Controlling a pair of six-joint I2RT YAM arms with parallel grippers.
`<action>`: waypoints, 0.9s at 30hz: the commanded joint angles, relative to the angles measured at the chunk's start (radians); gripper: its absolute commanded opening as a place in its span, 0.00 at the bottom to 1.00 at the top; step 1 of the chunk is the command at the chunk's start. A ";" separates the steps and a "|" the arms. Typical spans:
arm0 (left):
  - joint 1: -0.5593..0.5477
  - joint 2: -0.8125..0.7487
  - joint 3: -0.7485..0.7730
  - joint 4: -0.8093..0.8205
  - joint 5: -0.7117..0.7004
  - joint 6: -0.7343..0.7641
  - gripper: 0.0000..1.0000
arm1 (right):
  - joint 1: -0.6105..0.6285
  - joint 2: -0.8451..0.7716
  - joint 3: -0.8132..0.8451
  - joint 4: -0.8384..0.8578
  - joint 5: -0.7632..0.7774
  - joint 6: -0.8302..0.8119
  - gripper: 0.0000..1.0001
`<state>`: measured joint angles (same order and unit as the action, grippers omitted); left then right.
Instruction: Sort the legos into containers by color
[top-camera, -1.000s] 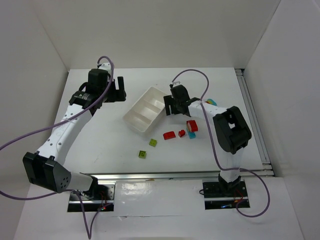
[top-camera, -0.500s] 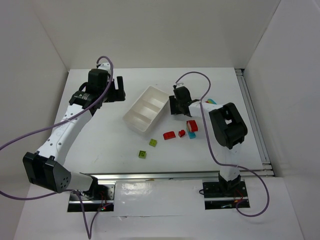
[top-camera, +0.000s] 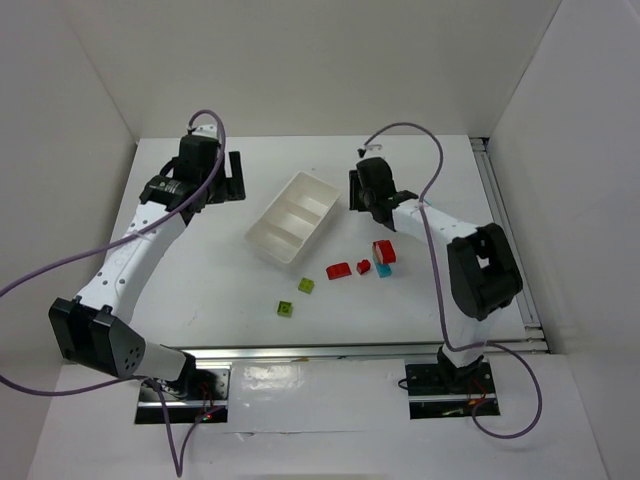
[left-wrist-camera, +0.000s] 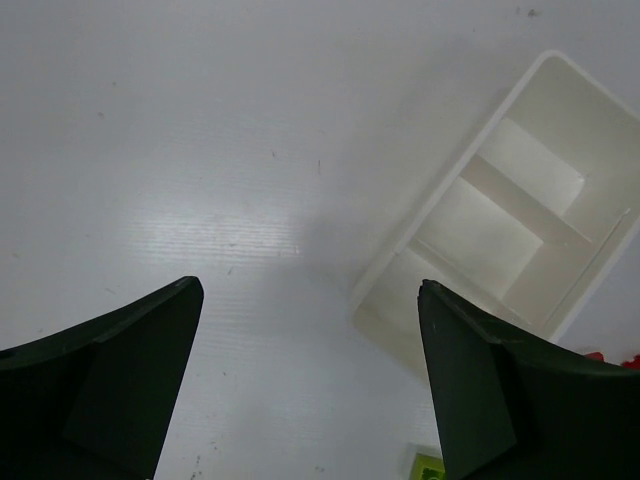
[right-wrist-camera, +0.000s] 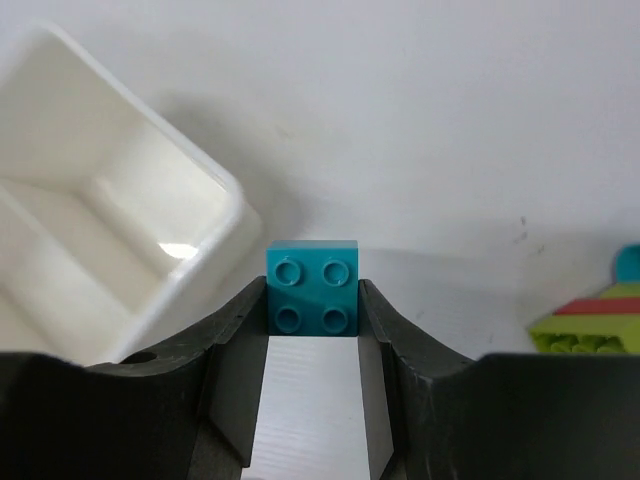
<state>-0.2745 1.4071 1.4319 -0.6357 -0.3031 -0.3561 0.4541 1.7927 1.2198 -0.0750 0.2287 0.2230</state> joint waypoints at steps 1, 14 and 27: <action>-0.002 -0.045 -0.059 -0.058 0.019 -0.053 0.97 | 0.038 -0.093 0.085 -0.014 -0.034 0.003 0.35; -0.029 -0.151 -0.228 -0.058 0.177 -0.190 0.92 | 0.127 0.200 0.448 -0.080 -0.089 -0.005 0.62; -0.086 -0.169 -0.293 -0.068 0.177 -0.159 0.86 | 0.136 -0.067 0.201 -0.091 0.018 0.045 0.60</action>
<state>-0.3302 1.2762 1.1603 -0.7048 -0.1429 -0.5255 0.5865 1.8881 1.5101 -0.1730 0.1951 0.2382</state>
